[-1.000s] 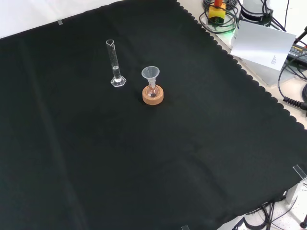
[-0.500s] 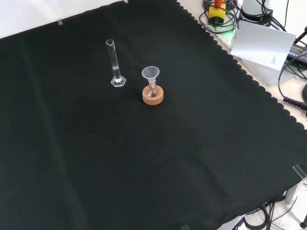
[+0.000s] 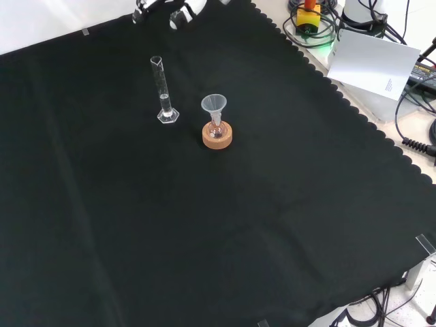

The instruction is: Pick up the graduated cylinder.

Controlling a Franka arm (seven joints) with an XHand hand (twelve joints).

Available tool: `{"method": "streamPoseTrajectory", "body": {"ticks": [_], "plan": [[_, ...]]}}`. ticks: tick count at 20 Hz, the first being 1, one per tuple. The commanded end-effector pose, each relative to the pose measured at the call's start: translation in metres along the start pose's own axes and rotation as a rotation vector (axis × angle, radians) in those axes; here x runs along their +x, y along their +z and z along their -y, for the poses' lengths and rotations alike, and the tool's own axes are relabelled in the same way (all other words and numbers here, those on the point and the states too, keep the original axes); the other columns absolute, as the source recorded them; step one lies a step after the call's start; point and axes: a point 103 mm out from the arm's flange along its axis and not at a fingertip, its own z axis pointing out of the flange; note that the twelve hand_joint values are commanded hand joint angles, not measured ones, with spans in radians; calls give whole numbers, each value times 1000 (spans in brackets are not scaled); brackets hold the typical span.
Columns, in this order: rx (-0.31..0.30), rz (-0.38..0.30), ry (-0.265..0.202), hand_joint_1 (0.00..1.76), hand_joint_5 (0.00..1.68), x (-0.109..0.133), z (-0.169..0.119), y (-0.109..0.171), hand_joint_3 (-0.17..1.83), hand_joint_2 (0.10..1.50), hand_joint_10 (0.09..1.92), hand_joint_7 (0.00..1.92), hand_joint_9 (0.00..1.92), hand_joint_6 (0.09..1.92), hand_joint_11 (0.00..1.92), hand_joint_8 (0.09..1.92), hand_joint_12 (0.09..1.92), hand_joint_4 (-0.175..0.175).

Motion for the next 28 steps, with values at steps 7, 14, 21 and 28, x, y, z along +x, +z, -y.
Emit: {"method": "streamPoseTrajectory", "body": {"ticks": [7,14,21,28], "plan": [[-1,-98,-58,305,371,-14,-12,46,227,1043,630,354,491,87,156,636,1365,-13],[6,-174,-75,497,453,-23,-14,72,210,950,612,405,569,87,279,654,1350,-14],[58,-204,-74,638,459,-25,-19,97,199,891,601,399,577,87,272,652,1343,-15],[90,-246,-78,684,451,-23,-23,112,205,865,599,403,608,87,295,654,1347,-18]]}}
